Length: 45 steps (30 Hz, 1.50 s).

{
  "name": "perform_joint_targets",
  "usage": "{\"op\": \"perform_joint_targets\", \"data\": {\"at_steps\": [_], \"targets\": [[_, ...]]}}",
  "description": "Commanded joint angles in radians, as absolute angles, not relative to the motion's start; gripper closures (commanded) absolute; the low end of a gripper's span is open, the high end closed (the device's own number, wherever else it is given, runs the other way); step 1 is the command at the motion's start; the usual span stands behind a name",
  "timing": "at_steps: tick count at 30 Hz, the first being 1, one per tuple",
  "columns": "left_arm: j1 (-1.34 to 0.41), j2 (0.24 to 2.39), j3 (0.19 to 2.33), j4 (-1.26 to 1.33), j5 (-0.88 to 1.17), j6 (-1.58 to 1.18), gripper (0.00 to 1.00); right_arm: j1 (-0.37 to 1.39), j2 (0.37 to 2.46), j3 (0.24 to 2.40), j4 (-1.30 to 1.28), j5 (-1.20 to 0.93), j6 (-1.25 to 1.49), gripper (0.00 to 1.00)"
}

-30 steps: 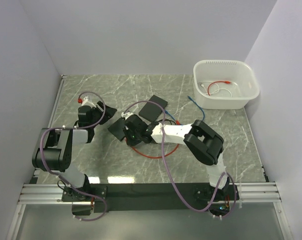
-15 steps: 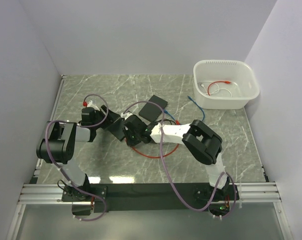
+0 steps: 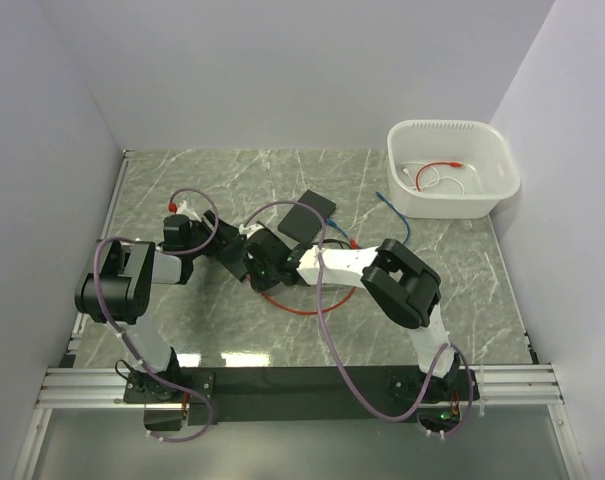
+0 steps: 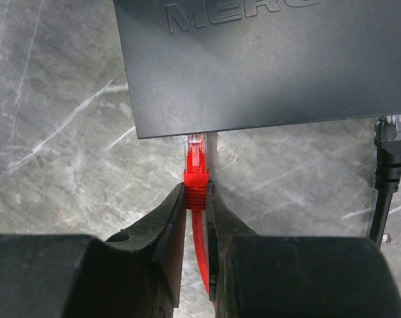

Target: Insert the plug into the switch port

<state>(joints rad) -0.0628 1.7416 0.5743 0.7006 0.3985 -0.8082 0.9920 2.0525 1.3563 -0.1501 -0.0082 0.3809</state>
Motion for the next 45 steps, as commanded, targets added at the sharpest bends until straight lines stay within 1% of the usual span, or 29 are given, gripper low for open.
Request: {"op": "perform_joint_targets", "data": {"at_steps": [1,12,33,45], "targets": [[-0.072,1.761,0.583,0.727,0.440,-0.816,0.34,0.994,2.034,1.382,-0.166,0.060,0.385,1.00],[-0.077,1.789,0.592,0.735,0.463,-0.815,0.35,0.997,2.000,1.391,-0.176,0.083,0.379,1.00],[-0.077,1.804,0.597,0.749,0.485,-0.811,0.36,1.031,2.032,1.483,-0.216,0.090,0.371,1.00],[-0.078,1.809,0.597,0.752,0.495,-0.805,0.36,1.046,2.068,1.496,-0.253,0.167,0.356,1.00]]}}
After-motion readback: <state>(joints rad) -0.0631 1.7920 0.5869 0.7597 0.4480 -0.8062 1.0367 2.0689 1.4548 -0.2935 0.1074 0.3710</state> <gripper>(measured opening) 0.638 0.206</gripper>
